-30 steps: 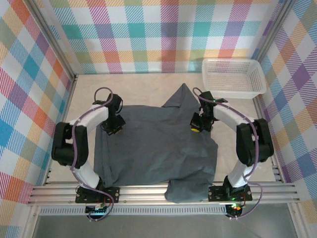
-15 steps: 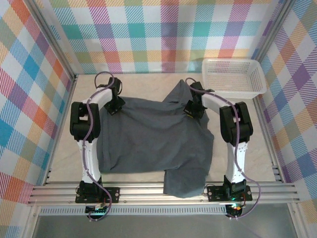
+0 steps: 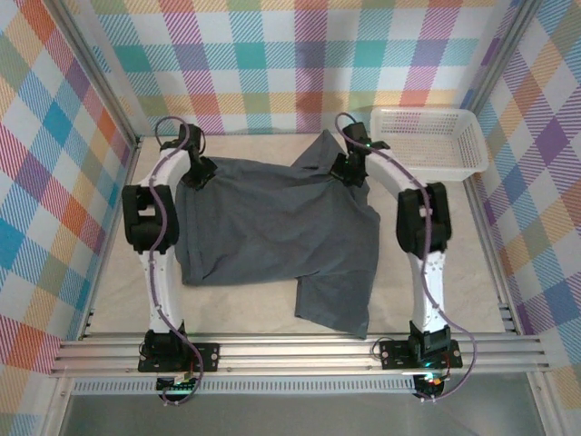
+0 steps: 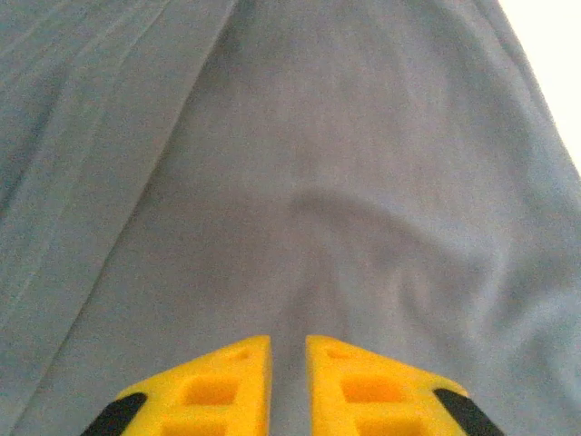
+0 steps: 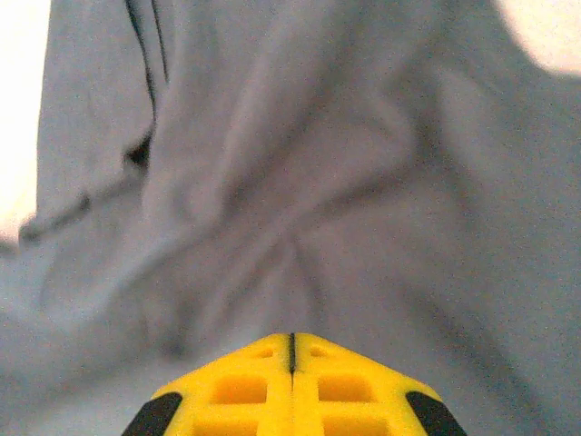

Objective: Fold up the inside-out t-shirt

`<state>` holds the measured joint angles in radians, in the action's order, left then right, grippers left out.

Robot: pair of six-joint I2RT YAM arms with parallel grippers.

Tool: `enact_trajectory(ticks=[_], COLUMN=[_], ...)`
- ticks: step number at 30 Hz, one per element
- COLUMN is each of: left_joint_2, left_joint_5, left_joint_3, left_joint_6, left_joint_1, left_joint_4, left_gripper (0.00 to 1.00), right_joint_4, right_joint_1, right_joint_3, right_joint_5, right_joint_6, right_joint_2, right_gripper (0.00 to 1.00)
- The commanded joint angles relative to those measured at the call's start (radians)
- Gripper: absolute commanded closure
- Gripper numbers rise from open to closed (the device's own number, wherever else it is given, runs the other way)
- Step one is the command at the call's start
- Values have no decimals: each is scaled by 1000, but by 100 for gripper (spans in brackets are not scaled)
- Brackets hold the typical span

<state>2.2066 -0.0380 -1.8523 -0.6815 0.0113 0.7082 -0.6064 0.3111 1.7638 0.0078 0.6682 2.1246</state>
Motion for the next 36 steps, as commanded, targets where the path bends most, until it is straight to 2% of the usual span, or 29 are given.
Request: enact_trajectory(ticks=[1,3,6,9,13,18,19,20,23,24,28,33,36], left_joint_2=[-375,-553,-756,-889,-968,-971,-965,-958,-937,-930,-906,-838,-763], left_joint_5=[-1,72,149,196,217,286,289,286,261,257,281,325,355], left_joint_3=[174,334,541,692,836,937,946,954,979,983,1002,992,1002], left_joint_6=[5,4,8,8,0,-20,-24,-26,-36,-40,-47,-12,-24], left_joint_1=[42,82,134,170,179,179,179,179,180,180,210,348,382], left_joint_4=[10,24,63,120,181,224,226,229,240,257,312,328,319], left_gripper=[74,71,70,68,63,54,54,53,52,52,53,53,52], right_joint_4=[29,36,-106,-169,-147,11,36,58,23,-5,-57,-68,-78], right_joint_1=[3,3,3,3,3,44,48,51,55,56,56,56,54], right_joint_3=[-280,-527,-767,-942,-1056,-1052,-1046,-1034,-982,-969,-972,-969,-956], right_joint_5=[51,94,164,120,29,-78,-86,-95,-59,-31,80,84,110], right_joint_6=[8,82,193,238,223,202,204,201,187,190,207,214,229], right_joint_2=[-340,-543,-757,-896,-908,-734,-703,-666,-627,-642,-777,-837,-851], right_gripper=[100,97,89,74,61,53,56,63,96,100,100,100,100])
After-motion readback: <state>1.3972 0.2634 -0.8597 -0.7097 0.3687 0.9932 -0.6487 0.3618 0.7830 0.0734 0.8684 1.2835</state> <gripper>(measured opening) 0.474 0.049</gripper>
